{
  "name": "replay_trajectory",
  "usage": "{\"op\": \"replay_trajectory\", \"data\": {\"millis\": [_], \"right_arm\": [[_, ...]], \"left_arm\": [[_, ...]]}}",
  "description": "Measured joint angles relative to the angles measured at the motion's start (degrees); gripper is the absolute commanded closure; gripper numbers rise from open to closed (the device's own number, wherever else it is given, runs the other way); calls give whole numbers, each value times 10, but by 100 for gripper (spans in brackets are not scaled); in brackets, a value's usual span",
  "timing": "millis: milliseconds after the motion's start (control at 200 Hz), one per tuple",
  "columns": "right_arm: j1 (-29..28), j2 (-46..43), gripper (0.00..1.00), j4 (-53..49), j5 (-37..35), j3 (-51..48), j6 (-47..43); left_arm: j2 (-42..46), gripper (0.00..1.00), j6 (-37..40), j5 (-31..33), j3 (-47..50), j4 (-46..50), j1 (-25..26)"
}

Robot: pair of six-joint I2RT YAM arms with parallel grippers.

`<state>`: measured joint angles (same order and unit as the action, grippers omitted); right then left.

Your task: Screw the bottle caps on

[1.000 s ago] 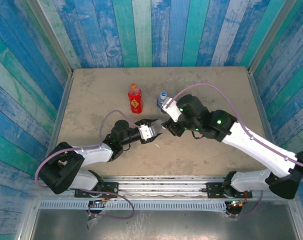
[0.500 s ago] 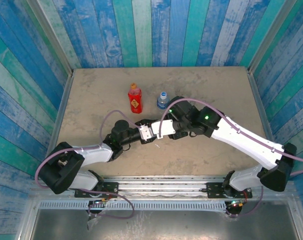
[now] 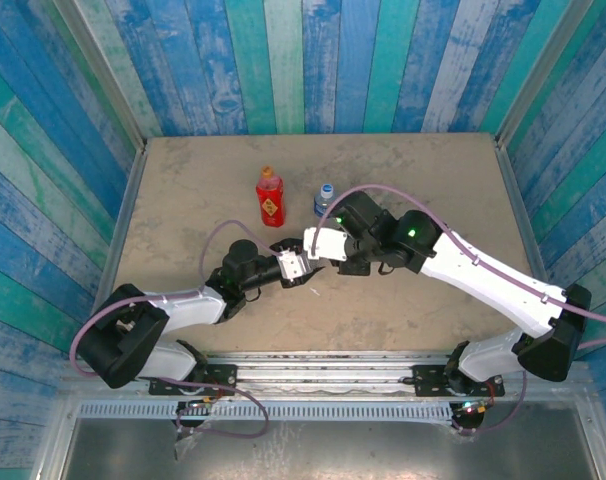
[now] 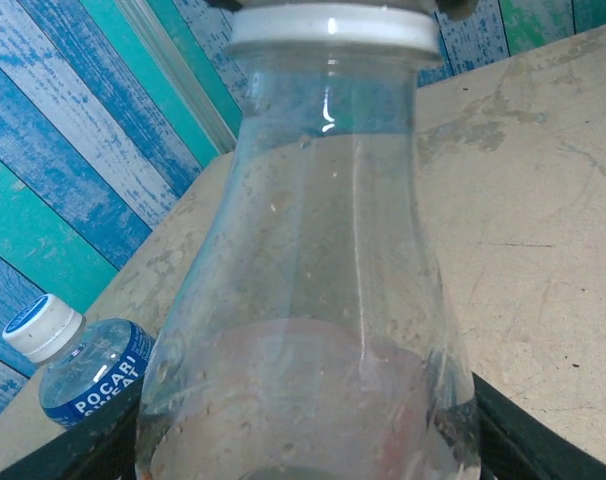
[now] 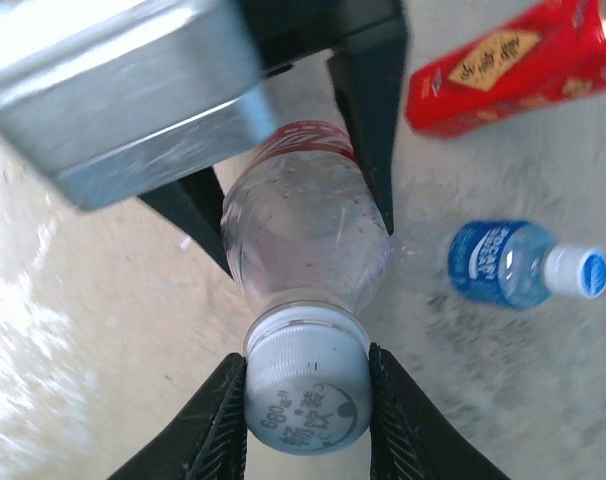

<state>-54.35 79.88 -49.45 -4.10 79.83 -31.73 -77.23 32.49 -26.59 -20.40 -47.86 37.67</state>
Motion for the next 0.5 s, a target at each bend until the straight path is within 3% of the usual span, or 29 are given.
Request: {"op": "replay_trajectory", "data": {"millis": [140, 255, 375, 441, 496], "right_arm": [[1, 0, 89, 19, 2, -2, 308], [4, -6, 84, 39, 7, -17, 470], [5, -12, 63, 46, 9, -25, 506], [6, -12, 47, 49, 18, -25, 472], [6, -13, 43, 52, 29, -24, 419]], "left_arm": [[0, 36, -5, 4, 0, -3, -2], [0, 36, -6, 9, 0, -4, -5], [0, 36, -6, 8, 0, -3, -5], [0, 36, -5, 6, 0, -3, -4], [0, 36, -3, 4, 0, -1, -1]]}}
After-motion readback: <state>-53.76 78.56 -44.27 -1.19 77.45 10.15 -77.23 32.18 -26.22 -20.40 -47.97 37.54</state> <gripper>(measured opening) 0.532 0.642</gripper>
